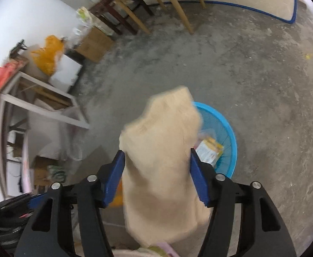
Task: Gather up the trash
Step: 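Open both tools to drop the orange piece and tan bag into the wastebasket, then move both tools back toward the trash on the table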
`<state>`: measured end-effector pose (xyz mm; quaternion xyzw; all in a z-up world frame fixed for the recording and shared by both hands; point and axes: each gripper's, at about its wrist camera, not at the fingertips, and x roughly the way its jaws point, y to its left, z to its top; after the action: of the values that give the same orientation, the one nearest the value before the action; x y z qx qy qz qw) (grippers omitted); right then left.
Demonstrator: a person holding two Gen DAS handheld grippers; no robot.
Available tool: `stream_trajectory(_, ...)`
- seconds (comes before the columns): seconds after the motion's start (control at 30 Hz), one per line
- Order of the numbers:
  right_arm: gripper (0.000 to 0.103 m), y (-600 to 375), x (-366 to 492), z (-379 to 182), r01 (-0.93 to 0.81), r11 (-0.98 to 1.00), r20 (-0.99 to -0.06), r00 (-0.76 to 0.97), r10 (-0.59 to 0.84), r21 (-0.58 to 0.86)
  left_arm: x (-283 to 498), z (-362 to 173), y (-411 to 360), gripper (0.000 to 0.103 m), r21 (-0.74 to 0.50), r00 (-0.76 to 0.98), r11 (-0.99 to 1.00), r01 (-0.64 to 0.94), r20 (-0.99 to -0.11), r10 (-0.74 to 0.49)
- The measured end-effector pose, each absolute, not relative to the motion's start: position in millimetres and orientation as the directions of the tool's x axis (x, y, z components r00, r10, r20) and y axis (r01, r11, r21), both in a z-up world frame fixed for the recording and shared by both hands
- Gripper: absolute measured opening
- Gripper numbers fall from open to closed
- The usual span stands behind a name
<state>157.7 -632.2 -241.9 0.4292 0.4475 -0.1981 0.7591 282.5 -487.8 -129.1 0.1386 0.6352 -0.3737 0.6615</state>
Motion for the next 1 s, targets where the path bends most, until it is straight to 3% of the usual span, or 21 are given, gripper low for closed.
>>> stream_trajectory(0.1, 0.059, -634, 158, -261, 0.714, 0.518, -0.860, 0.502, 0.089, 0.471, 288, -129, -478, 0.046, -0.346, -0.123, 0.696, 0.630, -0.929, -0.350)
stream_trajectory(0.27, 0.059, -621, 139, -268, 0.701, 0.502, -0.838, 0.538, 0.092, 0.506, 281, -99, -452, 0.050, -0.323, -0.108, 0.650, 0.688, -0.931, -0.349)
stream_trajectory(0.37, 0.059, -607, 114, -256, 0.678, 0.517, -0.818, 0.569, 0.079, 0.522, 272, -55, -414, 0.052, -0.300, -0.081, 0.600, 0.742, -0.928, -0.364)
stream_trajectory(0.47, 0.059, -589, 89, -240, 0.654, 0.545, -0.807, 0.586, 0.074, 0.524, 264, -11, -362, 0.064, -0.254, -0.008, 0.585, 0.770, -0.921, -0.390)
stream_trajectory(0.57, 0.067, -564, 58, -231, 0.627, 0.569, -0.796, 0.600, 0.083, 0.532, 255, 34, -291, 0.072, -0.190, 0.115, 0.617, 0.764, -0.901, -0.419)
stream_trajectory(0.67, 0.068, -535, 31, -233, 0.611, 0.574, -0.798, 0.587, 0.134, 0.545, 247, 64, -209, 0.078, -0.152, 0.262, 0.718, 0.679, -0.864, -0.431)
stream_trajectory(0.8, 0.068, -491, 13, -217, 0.555, 0.574, -0.766, 0.603, 0.221, 0.602, 235, 75, -107, 0.078, -0.197, 0.371, 0.852, 0.485, -0.836, -0.405)
stream_trajectory(1.0, 0.072, -430, 38, -133, 0.334, 0.610, -0.611, 0.722, 0.324, 0.719, 209, 67, -8, 0.083, -0.255, 0.495, 0.932, 0.259, -0.793, -0.355)
